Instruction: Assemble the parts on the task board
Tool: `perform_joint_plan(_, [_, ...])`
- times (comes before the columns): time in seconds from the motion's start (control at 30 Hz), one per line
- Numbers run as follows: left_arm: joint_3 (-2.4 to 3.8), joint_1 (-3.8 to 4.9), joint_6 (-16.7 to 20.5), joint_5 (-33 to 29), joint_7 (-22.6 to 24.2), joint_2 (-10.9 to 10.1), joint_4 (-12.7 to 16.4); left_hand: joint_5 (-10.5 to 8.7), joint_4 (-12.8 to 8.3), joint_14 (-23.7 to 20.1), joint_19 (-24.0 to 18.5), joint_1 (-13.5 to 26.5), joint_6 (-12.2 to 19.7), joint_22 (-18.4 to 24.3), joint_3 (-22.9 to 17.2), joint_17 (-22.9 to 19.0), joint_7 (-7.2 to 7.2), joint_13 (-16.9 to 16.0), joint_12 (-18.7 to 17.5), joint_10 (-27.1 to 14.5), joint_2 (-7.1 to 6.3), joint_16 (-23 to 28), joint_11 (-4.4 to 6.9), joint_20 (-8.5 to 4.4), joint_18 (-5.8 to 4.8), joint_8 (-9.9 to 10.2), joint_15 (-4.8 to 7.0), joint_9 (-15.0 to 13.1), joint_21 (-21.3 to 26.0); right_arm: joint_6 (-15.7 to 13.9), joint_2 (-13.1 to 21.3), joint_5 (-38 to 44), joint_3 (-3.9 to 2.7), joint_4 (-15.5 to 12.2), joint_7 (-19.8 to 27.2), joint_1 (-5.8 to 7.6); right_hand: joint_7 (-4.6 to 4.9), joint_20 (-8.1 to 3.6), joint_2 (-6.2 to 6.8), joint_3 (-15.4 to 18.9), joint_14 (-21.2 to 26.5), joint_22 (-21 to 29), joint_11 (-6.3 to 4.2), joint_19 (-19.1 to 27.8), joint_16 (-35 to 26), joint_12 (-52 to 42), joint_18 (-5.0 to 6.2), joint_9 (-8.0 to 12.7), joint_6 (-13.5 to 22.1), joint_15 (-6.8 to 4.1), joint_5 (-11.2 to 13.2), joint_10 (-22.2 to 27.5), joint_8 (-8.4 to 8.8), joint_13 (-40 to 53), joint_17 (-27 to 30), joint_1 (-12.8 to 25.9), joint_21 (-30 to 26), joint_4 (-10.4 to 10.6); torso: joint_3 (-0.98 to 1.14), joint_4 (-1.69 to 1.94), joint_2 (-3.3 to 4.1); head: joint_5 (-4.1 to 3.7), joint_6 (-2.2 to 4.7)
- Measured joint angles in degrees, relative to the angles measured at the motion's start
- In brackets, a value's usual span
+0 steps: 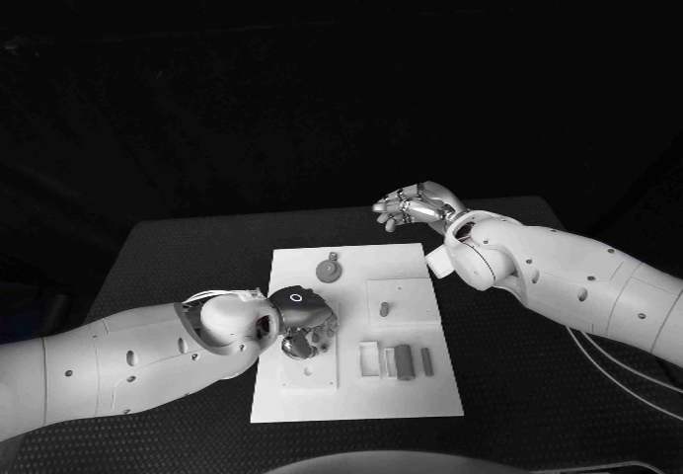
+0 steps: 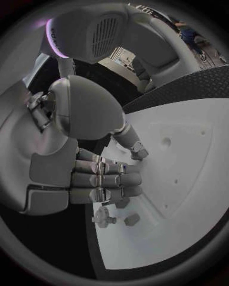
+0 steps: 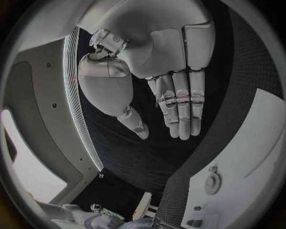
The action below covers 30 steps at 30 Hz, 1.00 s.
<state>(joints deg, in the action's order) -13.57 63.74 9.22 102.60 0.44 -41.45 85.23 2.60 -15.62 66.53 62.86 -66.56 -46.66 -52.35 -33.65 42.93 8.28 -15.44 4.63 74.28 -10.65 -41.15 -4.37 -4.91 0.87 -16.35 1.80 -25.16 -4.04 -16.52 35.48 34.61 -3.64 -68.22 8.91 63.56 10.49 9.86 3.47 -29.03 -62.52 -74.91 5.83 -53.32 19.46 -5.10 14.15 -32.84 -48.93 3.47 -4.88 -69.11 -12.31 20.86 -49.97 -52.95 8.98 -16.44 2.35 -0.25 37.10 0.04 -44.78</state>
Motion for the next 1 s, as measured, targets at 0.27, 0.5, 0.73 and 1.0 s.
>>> perform_joint_plan(0.27, [3.71,-0.02,3.53,-5.58,0.73,-4.04,0.94,0.00,1.02,-2.68,-2.48,-0.07,-2.39,0.55,-0.56,-0.16,1.14,-0.17,-0.66,-4.22,-0.52,1.81,-1.36,1.24,0.00,-1.83,-1.62,-0.86,0.26,2.54,1.45,6.40,0.00,0.52,-0.76,0.00,0.00,0.19,-0.05,-0.24,0.22,0.00,0.22,0.20,-0.21,0.00,0.00,0.12,0.00,0.22,0.00,0.22,0.00,-0.35,0.00,-2.71,-0.56,-0.24,0.03,0.00,-0.07,-0.41,0.72])
perform_joint_plan(0.5, [6.49,1.95,6.14,-25.23,3.88,-7.85,-2.18,0.00,1.84,-3.33,-3.42,0.06,-2.66,0.86,-0.22,-0.26,1.85,-0.01,-0.73,-6.38,-0.38,2.26,-2.22,1.72,-0.01,-1.91,-2.26,-0.88,0.26,6.03,3.62,20.14,0.04,-1.97,-1.40,0.01,-0.55,-0.19,0.47,-0.40,-0.15,0.00,-0.13,-0.24,-0.14,-0.08,0.00,0.10,-1.38,-0.14,0.00,-0.13,-1.02,-0.37,-0.20,-6.34,-0.50,-0.40,0.15,0.13,-0.10,-0.53,1.15])
perform_joint_plan(0.73, [6.90,3.22,5.18,-51.52,8.58,-9.55,-6.78,0.24,3.17,-8.96,-10.01,4.69,-1.30,4.03,2.87,-2.39,2.74,1.25,-0.89,-11.69,0.93,7.50,-4.32,4.24,-0.01,-1.65,-4.81,-0.59,0.26,7.37,5.90,37.97,1.01,-7.55,-1.71,0.06,-0.75,-0.64,1.91,-0.10,-1.04,0.00,-0.61,-1.26,0.39,-0.62,0.00,0.00,-2.00,-0.60,0.00,-1.04,-1.20,-0.17,-0.59,-8.55,-0.08,-0.48,0.24,0.11,-0.05,-0.52,1.41])
perform_joint_plan(1.0, [6.84,3.20,3.10,-74.20,11.15,-9.88,-10.31,0.23,1.82,-13.53,-16.29,7.62,-0.10,8.30,5.14,-5.44,3.17,2.80,-0.89,-14.81,2.66,13.70,-5.45,7.05,0.00,-1.57,-8.15,-0.45,0.26,8.30,7.54,55.46,4.49,-12.75,-3.58,-0.05,-1.05,-0.43,4.93,0.64,-1.22,0.00,0.76,-1.46,0.39,0.70,0.01,0.82,-0.93,-0.77,-0.05,1.23,-0.47,-1.10,-0.58,-8.04,0.12,-0.15,0.24,0.07,-0.03,0.01,1.47])
